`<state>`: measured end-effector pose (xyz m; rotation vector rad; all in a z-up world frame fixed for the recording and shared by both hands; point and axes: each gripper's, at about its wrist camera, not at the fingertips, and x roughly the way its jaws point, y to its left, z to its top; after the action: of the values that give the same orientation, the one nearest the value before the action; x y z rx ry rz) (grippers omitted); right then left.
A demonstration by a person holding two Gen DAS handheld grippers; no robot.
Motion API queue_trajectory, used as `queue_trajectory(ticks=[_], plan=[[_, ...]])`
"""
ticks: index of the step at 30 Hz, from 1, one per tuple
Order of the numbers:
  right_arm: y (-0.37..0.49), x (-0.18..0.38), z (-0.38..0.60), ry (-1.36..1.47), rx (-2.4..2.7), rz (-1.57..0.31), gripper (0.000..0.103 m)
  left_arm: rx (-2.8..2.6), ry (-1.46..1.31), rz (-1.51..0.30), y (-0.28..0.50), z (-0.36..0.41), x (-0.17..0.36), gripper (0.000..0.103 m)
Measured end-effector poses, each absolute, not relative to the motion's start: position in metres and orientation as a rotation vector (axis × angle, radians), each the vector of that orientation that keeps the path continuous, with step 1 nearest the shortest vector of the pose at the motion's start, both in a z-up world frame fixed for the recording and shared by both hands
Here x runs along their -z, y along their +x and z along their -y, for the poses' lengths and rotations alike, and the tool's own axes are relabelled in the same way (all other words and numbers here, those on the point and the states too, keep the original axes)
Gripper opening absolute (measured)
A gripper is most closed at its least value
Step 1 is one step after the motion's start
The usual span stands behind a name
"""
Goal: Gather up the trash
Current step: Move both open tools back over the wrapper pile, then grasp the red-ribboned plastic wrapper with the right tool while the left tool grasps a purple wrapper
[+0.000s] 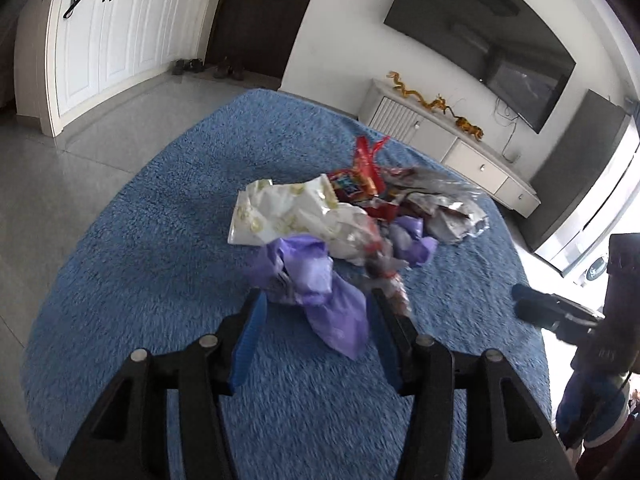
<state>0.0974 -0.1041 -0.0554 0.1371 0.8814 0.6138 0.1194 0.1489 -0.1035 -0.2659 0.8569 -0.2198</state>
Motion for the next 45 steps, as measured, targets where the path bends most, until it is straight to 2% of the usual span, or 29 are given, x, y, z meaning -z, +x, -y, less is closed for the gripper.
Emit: queue_trajectory(ticks=[8,14,19,21,23,26,32,45], plan=[[0.141,0.076,0.03,0.088,-0.745,-0.943,0.043,0.214,-0.283,-0.905,0.15,-0.151,0.13,0.049],[0.157,0.098,0.009,0.071,-0.753,-0.993,0.037,0.233,-0.313,-0.898,0.152,-0.158,0.136,0.049],[0.158,0.107,0.014,0.105,-0.759,-1.013,0.02,0.245,-0.29,-0.89,0.15,-0.151,0.135,0.049],[0.153,0.107,0.018,0.098,-0.761,-1.011,0.019,0.258,-0.288,-0.891,0.15,-0.147,0.135,0.038],[0.147,0.105,0.024,0.097,-0.761,-1.007,0.018,0.281,-0.301,-0.898,0.149,-0.145,0.135,0.027],[0.139,0.102,0.035,0.108,-0.75,-1.003,0.018,0.297,-0.299,-0.889,0.145,-0.141,0.134,0.021],[0.126,0.094,0.068,0.144,-0.715,-0.982,0.018,0.318,-0.324,-0.881,0.124,-0.147,0.128,0.017],[0.079,0.058,0.14,0.216,-0.633,-0.855,0.018,0.375,-0.293,-0.801,0.075,-0.128,0.075,0.017]])
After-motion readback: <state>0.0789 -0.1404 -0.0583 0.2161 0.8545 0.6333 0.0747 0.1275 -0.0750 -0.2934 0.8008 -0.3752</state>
